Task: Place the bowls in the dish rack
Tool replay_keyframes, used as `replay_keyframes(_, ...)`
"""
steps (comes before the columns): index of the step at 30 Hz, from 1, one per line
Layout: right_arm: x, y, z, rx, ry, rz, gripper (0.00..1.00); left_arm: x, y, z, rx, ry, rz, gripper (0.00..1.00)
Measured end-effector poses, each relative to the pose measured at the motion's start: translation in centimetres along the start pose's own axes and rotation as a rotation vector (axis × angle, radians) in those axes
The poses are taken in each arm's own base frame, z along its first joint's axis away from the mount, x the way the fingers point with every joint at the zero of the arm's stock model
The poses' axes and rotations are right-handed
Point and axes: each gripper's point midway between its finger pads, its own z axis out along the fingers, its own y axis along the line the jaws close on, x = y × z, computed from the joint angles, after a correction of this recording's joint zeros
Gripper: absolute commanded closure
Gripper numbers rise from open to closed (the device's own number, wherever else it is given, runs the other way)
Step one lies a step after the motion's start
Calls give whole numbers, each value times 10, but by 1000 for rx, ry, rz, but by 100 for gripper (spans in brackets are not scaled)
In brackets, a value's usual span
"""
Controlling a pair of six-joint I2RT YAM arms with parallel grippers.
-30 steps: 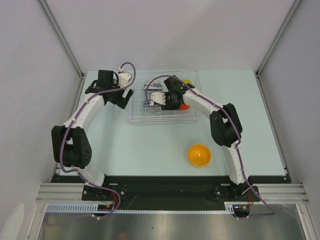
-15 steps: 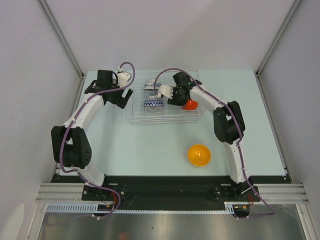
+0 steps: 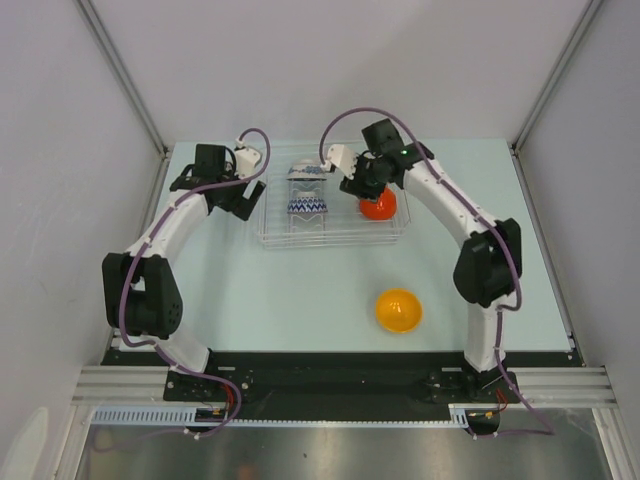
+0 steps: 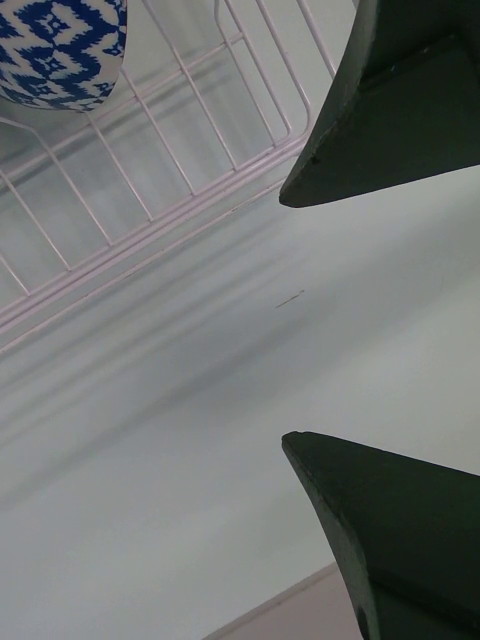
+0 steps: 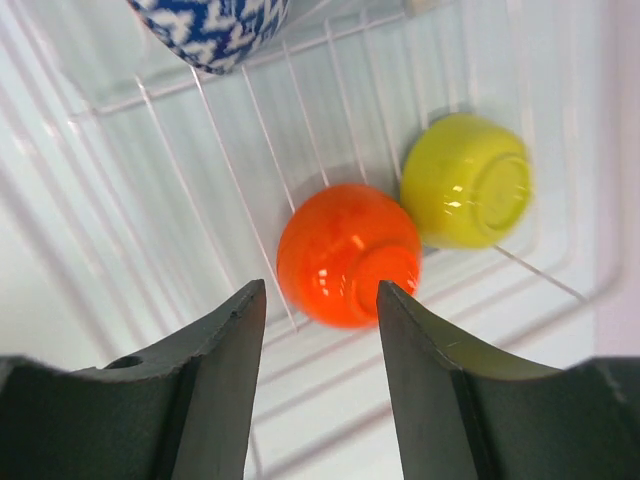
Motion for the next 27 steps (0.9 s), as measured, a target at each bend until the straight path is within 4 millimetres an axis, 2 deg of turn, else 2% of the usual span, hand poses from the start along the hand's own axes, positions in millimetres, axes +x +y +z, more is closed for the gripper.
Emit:
replay_keyframes(2, -14, -3, -37, 34, -48, 14, 46, 1, 0, 1, -3, -1, 0, 0)
replay_keyframes(4, -20, 1, -76, 66, -86, 21, 47, 3, 0, 2, -4, 1, 0, 0)
replay_keyframes(7, -2, 19, -124, 93, -85, 42, 48, 4, 0, 5, -8, -1, 0, 0)
replay_keyframes(10, 34, 52, -152, 69, -34, 79, 48, 5, 1, 6, -17, -4, 0, 0)
replay_keyframes(13, 67, 83, -156, 10, 32, 116, 48, 6, 4, 7, -35, -2, 1, 0)
replay_keyframes(17, 107, 134, -139, -133, 122, 168, 50, 10, 8, 9, -60, 8, 1, 0)
replay_keyframes(20, 128, 163, -126, -216, 169, 197, 50, 14, 11, 10, -77, 18, 0, 0)
replay_keyframes(22, 136, 176, -121, -248, 184, 211, 50, 18, 15, 10, -93, 28, 0, 0)
replay_keyframes(27, 142, 181, -111, -249, 183, 228, 50, 24, 27, 8, -140, 48, -8, 0)
